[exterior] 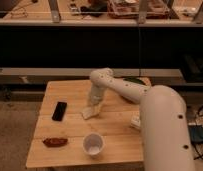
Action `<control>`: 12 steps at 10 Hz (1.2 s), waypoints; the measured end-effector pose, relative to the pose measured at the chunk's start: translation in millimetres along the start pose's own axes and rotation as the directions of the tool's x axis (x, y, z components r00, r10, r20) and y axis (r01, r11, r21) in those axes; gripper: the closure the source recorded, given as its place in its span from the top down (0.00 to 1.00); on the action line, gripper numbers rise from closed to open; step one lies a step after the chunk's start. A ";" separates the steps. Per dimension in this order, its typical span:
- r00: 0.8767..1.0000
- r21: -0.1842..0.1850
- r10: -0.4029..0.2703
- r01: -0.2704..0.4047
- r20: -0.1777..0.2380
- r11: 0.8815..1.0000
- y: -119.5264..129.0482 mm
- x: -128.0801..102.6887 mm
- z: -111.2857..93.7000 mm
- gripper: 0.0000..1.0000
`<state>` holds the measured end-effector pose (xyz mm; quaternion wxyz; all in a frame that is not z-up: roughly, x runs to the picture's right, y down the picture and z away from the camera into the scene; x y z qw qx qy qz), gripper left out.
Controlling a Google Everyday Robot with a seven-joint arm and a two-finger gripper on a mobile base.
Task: Wipe the white sponge on the table
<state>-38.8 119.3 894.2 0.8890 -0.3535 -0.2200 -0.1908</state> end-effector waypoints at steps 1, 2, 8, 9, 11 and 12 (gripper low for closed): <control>1.000 0.005 -0.003 0.003 0.000 1.000 16.6 2.4 -8.6 0.41; 1.000 0.003 -0.017 0.016 0.008 1.000 24.6 -2.0 -11.1 0.41; 0.960 -0.001 -0.264 0.266 0.090 0.964 31.4 -93.7 10.2 0.41; 0.952 0.008 -0.293 0.294 0.091 0.956 19.6 -103.6 14.4 0.41; 0.943 0.029 -0.322 0.321 0.080 0.947 -12.9 -112.9 24.5 0.41; 0.944 0.041 -0.323 0.320 0.073 0.946 -29.9 -111.4 26.4 0.41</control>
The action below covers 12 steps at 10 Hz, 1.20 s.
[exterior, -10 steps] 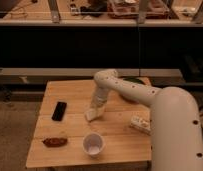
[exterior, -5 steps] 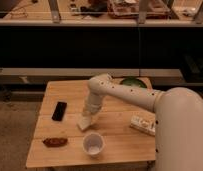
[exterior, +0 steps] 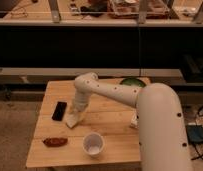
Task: Wipe the white sponge on the table
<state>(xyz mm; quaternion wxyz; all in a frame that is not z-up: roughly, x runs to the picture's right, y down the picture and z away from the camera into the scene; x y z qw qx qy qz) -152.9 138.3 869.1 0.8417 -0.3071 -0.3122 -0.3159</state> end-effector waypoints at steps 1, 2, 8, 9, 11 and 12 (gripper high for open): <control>1.000 0.008 0.005 -0.005 -0.010 1.000 -15.1 10.2 1.7 0.41; 1.000 0.017 0.020 -0.019 -0.016 1.000 -29.8 22.8 3.2 0.41; 0.953 0.021 0.298 -0.298 -0.053 0.954 21.2 135.0 -30.7 0.41; 0.935 0.009 0.345 -0.346 -0.083 0.938 50.8 154.5 -46.1 0.41; 0.931 -0.027 0.346 -0.351 -0.115 0.936 82.0 151.5 -57.3 0.41; 0.941 -0.058 0.315 -0.324 -0.126 0.944 97.2 134.8 -56.5 0.41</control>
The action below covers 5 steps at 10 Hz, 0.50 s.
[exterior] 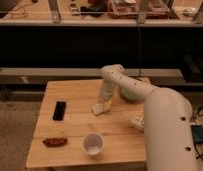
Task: Wipe the white sponge on the table
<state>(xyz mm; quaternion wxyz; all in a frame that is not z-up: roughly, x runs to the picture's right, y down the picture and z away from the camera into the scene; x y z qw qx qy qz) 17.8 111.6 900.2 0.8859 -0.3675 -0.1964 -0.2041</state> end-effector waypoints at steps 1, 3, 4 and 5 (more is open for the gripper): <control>1.000 -0.009 -0.026 0.026 -0.001 1.000 10.6 -12.0 2.8 0.41; 0.995 -0.008 -0.100 0.101 0.020 0.995 29.9 -54.1 14.1 0.41; 0.991 0.003 -0.126 0.126 0.035 0.992 32.6 -71.1 18.1 0.41; 0.985 0.028 -0.165 0.164 0.058 0.986 29.3 -96.2 22.2 0.41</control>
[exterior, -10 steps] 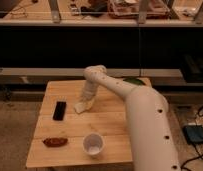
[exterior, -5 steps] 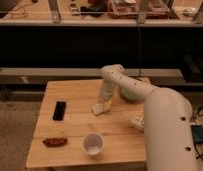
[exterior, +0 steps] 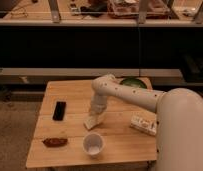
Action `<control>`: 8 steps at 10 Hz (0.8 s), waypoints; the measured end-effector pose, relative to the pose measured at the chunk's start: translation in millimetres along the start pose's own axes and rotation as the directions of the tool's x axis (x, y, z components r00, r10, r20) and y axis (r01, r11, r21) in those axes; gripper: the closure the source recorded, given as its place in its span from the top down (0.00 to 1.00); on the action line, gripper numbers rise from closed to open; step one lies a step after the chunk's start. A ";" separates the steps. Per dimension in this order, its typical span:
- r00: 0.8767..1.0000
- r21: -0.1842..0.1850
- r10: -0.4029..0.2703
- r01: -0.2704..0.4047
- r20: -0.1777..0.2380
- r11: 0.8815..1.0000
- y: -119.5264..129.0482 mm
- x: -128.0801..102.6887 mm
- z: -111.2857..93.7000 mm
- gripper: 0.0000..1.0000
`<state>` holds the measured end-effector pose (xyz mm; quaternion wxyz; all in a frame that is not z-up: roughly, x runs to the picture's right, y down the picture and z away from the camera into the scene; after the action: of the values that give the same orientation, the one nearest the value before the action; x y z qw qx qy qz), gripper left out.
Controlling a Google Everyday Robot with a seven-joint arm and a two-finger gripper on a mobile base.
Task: Wipe the white sponge on the table
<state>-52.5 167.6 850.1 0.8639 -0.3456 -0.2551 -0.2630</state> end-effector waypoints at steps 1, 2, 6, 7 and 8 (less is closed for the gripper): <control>0.999 0.026 -0.046 0.045 0.022 0.999 -11.1 -24.7 4.8 0.41; 0.997 0.046 -0.074 0.073 0.032 0.996 -21.7 -37.1 6.2 0.41; 0.988 0.104 -0.152 0.150 0.010 0.983 -99.0 -42.5 12.9 0.41; 0.990 0.102 -0.143 0.142 0.005 0.985 -112.7 -31.5 15.7 0.41; 0.992 0.107 -0.127 0.126 0.006 0.986 -127.1 -19.9 16.2 0.41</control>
<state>-151.5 105.8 906.8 0.8610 -0.2839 -0.2956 -0.3011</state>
